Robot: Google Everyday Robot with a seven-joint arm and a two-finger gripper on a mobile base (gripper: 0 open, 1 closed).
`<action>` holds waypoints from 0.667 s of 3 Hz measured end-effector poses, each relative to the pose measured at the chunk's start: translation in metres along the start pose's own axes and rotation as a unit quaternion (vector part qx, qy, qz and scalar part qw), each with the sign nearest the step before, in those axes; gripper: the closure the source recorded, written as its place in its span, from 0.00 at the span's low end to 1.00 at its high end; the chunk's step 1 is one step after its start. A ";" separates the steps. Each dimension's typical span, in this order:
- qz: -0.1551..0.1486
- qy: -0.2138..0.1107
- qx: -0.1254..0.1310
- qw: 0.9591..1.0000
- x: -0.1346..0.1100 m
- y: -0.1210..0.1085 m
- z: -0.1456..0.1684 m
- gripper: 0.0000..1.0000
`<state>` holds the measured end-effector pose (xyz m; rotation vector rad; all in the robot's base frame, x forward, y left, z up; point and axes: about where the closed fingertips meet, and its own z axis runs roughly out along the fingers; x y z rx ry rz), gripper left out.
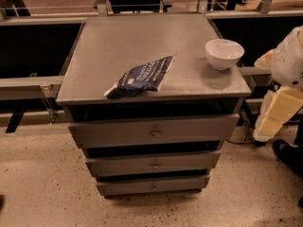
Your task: Open middle drawer
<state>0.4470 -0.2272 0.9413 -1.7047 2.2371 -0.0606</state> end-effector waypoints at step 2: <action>0.069 -0.066 -0.062 0.994 0.086 0.043 0.165 0.00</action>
Offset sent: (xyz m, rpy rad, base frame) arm -0.0294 -0.0631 -0.2637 0.2763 0.1377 -0.1078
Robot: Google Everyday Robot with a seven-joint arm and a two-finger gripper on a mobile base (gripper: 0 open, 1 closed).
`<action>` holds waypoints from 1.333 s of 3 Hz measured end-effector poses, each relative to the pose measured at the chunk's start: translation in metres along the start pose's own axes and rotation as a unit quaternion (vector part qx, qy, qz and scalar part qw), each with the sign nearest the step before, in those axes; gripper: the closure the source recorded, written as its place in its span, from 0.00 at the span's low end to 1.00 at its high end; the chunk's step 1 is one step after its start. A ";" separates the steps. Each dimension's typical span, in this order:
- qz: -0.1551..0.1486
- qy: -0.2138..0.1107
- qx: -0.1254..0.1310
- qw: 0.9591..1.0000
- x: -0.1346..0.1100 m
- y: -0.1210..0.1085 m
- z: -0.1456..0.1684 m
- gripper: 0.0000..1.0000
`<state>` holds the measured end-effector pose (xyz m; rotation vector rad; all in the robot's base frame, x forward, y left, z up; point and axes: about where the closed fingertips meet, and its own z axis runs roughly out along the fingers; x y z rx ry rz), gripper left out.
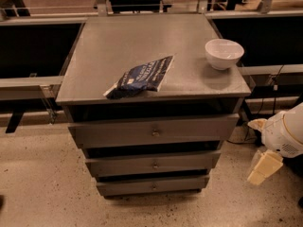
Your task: Open middle drawer
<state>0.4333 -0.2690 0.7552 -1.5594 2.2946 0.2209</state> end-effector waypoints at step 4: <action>-0.137 -0.051 0.010 0.989 0.021 0.004 0.081 0.00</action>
Offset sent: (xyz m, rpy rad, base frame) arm 0.0195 -0.0103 -0.1213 0.0895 -0.1384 0.2151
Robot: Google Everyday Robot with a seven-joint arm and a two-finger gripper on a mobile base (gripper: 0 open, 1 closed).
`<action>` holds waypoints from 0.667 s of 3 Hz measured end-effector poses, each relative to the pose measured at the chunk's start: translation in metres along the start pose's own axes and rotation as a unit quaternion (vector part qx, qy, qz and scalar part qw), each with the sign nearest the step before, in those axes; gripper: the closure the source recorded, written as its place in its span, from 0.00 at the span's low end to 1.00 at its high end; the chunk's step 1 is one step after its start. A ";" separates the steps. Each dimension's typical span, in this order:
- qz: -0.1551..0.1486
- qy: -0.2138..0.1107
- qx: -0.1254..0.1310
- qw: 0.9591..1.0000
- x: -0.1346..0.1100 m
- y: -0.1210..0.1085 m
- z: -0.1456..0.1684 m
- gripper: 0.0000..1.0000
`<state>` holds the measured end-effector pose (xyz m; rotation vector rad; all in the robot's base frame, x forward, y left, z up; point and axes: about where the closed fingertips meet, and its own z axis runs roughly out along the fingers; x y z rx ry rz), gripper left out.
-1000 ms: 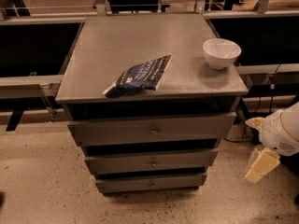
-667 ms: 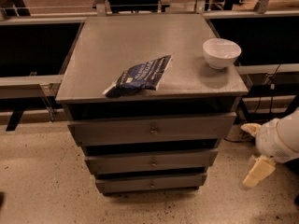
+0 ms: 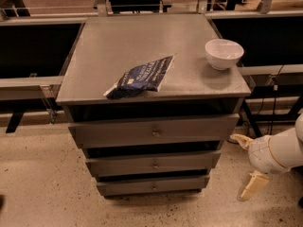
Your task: Open middle drawer
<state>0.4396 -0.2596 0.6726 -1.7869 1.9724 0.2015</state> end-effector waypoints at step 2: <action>-0.017 -0.041 -0.013 0.999 -0.009 0.000 0.028 0.00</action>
Offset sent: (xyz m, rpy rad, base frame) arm 0.0054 0.0607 -0.1256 0.2550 -0.0679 0.4736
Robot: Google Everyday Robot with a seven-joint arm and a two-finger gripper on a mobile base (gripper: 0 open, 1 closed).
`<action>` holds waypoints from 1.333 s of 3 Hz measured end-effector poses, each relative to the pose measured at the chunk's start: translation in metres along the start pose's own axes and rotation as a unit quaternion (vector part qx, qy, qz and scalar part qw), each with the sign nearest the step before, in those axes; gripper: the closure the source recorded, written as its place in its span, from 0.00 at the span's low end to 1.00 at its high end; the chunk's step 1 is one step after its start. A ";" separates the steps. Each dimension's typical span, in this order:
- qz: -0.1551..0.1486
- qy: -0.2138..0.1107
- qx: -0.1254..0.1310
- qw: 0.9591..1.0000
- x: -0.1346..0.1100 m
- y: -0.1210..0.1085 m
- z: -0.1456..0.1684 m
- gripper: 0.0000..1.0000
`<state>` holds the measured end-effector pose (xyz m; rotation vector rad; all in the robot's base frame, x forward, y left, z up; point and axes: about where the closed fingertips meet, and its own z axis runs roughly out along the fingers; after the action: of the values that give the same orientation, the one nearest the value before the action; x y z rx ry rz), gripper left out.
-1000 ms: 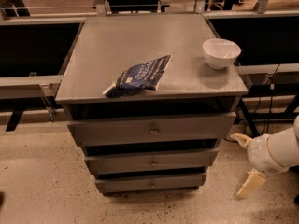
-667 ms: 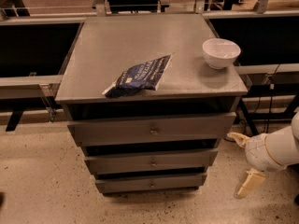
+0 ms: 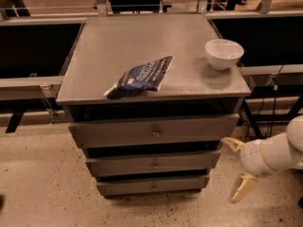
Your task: Open middle drawer
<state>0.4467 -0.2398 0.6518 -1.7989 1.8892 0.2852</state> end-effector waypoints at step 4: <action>-0.113 -0.112 -0.075 0.984 0.006 0.026 0.097 0.00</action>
Offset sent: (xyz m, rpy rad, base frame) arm -0.0039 0.0296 -0.0342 0.1417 -0.0066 0.1476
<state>0.4426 -0.1951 0.5614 -1.9685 1.5294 0.5361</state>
